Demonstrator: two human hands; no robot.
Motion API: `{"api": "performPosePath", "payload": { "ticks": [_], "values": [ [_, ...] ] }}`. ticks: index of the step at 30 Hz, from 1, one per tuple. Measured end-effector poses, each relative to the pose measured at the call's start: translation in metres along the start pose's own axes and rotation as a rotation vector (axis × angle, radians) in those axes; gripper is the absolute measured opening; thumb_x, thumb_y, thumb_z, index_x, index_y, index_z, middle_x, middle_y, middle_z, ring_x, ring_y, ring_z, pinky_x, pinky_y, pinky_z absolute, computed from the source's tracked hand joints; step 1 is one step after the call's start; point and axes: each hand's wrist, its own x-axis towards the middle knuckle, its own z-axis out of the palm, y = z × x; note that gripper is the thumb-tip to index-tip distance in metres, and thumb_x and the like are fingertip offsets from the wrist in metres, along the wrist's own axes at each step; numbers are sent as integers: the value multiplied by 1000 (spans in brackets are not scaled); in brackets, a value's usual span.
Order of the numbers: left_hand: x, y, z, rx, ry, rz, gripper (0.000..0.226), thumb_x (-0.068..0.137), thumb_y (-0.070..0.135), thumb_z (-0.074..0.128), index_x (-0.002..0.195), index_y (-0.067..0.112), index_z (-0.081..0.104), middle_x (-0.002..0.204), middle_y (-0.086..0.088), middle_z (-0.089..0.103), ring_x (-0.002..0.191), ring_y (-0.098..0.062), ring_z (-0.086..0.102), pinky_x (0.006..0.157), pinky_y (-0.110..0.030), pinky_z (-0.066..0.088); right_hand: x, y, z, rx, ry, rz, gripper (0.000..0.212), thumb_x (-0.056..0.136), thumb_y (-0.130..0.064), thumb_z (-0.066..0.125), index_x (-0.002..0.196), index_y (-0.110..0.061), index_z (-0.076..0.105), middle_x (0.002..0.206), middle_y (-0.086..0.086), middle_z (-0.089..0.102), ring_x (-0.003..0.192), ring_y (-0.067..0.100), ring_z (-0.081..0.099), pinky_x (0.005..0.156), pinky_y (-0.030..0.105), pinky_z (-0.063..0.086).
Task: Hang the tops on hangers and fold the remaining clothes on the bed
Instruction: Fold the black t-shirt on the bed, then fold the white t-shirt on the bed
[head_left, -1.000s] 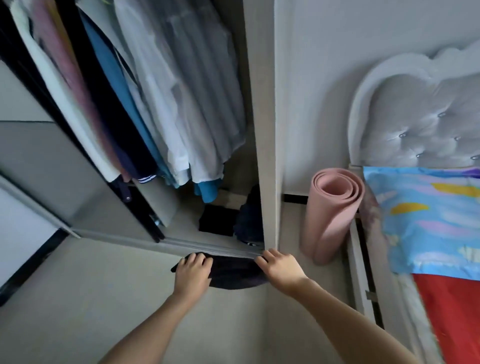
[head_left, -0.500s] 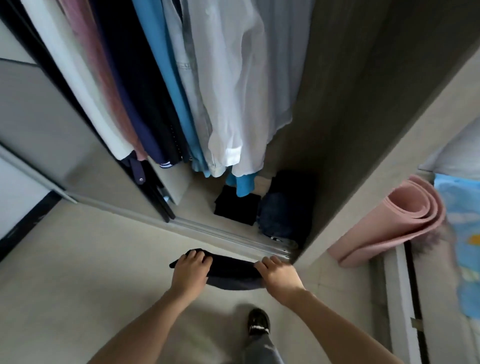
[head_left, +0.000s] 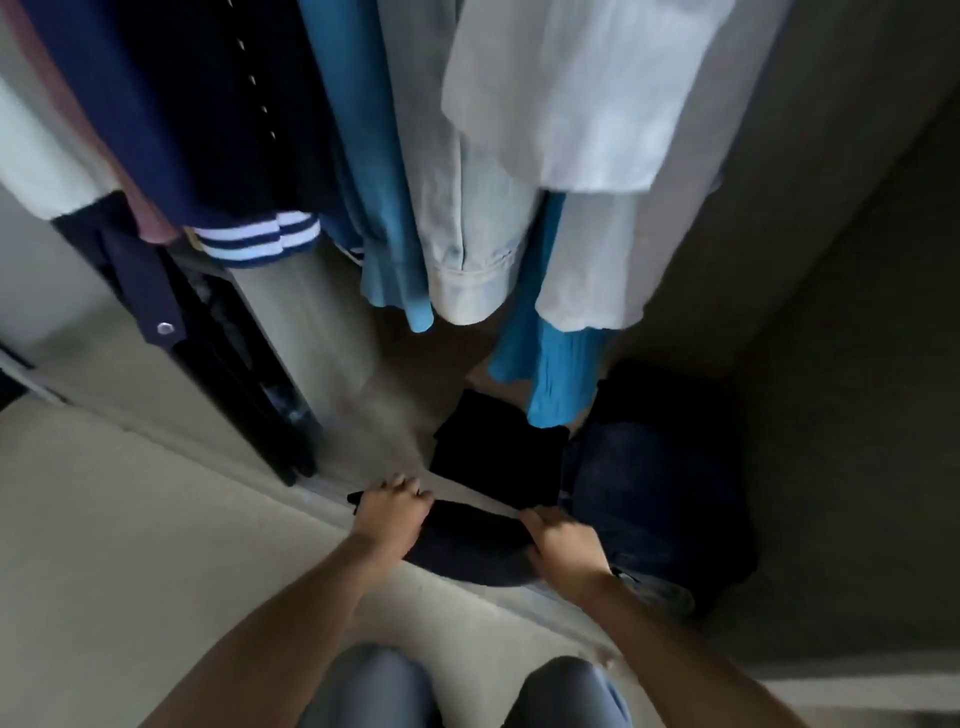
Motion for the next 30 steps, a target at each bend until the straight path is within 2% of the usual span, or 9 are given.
{"api": "performPosePath", "payload": {
  "ticks": [4,6,8,10,12,14,16,25,30],
  "values": [
    [82,-16,28,-24,211,-66,43,25,14,89,63,12,70,60,-6,59,58,-28,61,49,-29,49,69,45,20,-28,245,51,40,39,-6,82,76,-11,70,66,5,63,55,24,62,34,23,43],
    [113,-14,51,-46,228,-128,53,36,23,91,85,13,73,77,-9,65,74,-29,63,58,-32,51,90,63,47,-65,334,75,39,44,1,79,80,-9,71,71,9,65,60,28,63,41,28,47],
    [128,-6,71,-93,27,-191,75,66,39,80,133,20,50,123,-12,55,113,-30,51,87,-38,44,92,70,76,-61,279,125,50,37,-4,87,84,-13,72,76,8,67,64,28,64,45,33,47],
    [127,7,95,-121,-204,-229,80,83,44,63,147,25,20,145,-10,34,131,-28,33,101,-38,31,81,67,106,-42,141,166,57,33,-16,92,87,-19,74,82,7,69,69,26,66,48,33,49],
    [112,12,111,-114,-253,-216,68,87,40,58,145,23,26,143,-9,36,131,-27,34,101,-37,31,69,59,119,16,-1,202,56,57,-25,85,110,-18,68,107,14,66,94,31,64,70,41,51],
    [94,12,120,-114,-255,-212,50,91,32,54,137,21,38,137,-7,43,127,-27,38,99,-36,33,62,56,122,87,-98,236,50,91,-25,55,139,-19,43,141,10,43,127,26,41,97,36,34],
    [82,6,126,-116,-251,-241,41,93,27,49,133,19,44,133,-7,46,124,-27,41,96,-35,35,66,55,120,91,-105,260,48,97,-26,39,145,-23,30,148,3,33,132,21,31,99,29,28],
    [23,-31,105,-170,-217,-365,36,95,29,40,127,15,47,129,-8,48,120,-27,43,91,-34,38,94,-2,102,123,-144,167,47,96,-21,36,143,-19,32,143,5,37,129,23,32,100,31,29],
    [-102,-65,27,-319,-348,-656,41,96,31,37,134,18,42,135,-6,46,123,-24,43,92,-31,39,75,-94,1,147,-264,-46,40,95,-17,36,135,-15,38,142,7,35,131,23,30,102,31,27]
  ]
}}
